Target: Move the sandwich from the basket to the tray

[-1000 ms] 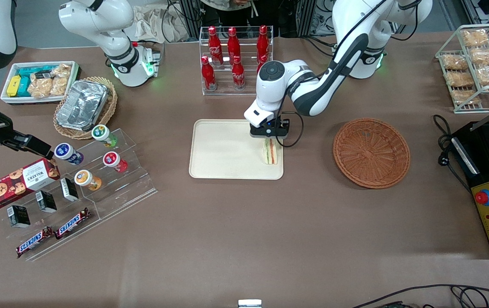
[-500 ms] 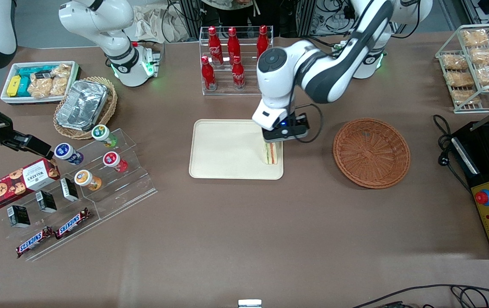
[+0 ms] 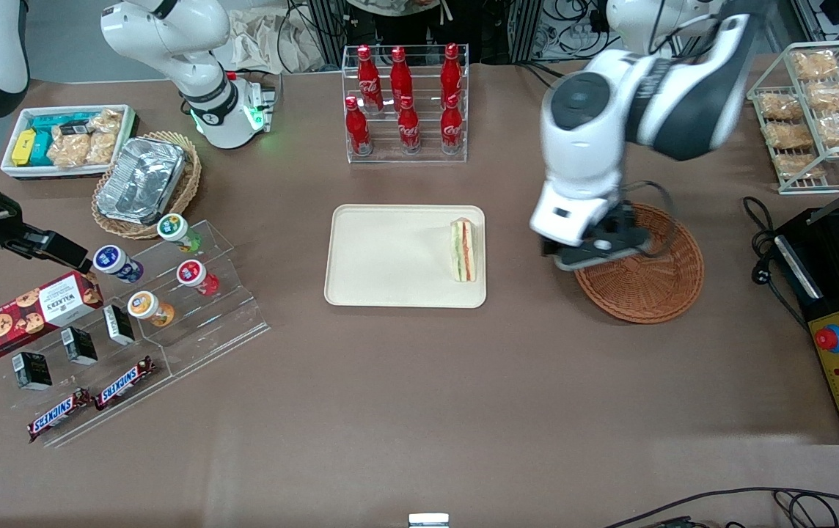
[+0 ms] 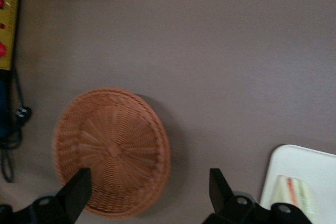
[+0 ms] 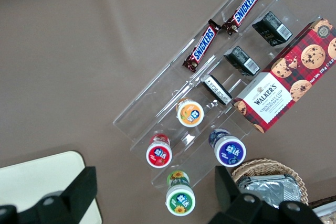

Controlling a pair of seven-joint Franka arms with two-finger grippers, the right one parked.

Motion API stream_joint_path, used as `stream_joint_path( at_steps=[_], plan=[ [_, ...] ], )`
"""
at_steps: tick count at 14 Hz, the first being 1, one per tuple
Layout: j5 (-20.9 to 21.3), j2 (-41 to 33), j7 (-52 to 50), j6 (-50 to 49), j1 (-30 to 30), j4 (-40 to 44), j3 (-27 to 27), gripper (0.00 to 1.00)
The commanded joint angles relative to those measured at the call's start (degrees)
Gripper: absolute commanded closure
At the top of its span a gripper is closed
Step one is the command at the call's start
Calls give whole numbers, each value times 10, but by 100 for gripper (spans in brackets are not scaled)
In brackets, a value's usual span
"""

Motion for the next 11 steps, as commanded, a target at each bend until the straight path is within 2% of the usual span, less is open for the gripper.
stream_joint_path(
  at_steps=[1, 2, 4, 5, 8, 11],
  plan=[
    [-57, -39, 136, -30, 51, -3, 2, 1],
    [-96, -57, 195, -38, 43, -3, 57, 1],
    [-198, -91, 310, -41, -9, -3, 195, 1],
    [-227, -102, 358, -52, -20, -3, 243, 1],
    [-238, -140, 466, -108, -21, -2, 302, 1],
    [-234, -149, 472, -143, -17, 30, 304, 1]
  ],
)
